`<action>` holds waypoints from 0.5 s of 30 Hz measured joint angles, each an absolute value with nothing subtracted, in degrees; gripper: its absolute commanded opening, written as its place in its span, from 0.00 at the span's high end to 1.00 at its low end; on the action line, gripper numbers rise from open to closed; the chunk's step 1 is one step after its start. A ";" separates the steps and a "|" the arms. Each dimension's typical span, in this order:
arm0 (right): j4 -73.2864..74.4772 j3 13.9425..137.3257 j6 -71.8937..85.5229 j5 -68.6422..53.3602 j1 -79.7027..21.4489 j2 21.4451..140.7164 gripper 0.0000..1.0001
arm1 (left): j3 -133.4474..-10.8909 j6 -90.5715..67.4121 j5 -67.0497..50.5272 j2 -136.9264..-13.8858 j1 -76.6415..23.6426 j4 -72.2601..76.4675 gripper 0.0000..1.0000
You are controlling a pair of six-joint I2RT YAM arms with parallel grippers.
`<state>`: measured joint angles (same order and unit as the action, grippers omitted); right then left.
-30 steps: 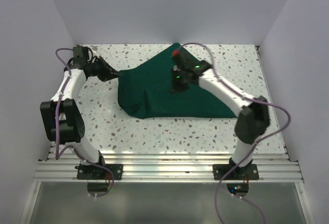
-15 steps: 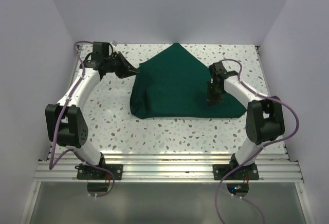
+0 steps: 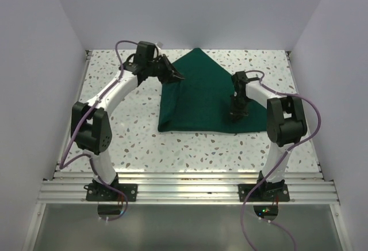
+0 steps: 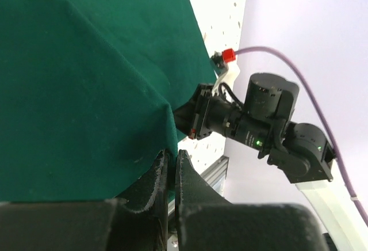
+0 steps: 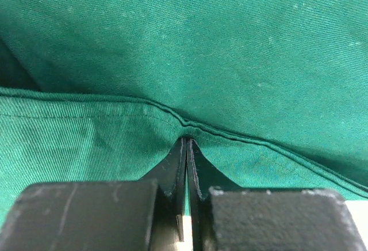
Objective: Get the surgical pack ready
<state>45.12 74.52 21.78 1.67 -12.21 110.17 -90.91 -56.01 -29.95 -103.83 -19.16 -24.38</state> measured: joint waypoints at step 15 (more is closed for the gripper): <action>47.51 76.75 21.30 1.30 -12.19 111.94 1.00 | -98.13 -62.50 -30.28 -116.29 -27.83 -18.39 1.00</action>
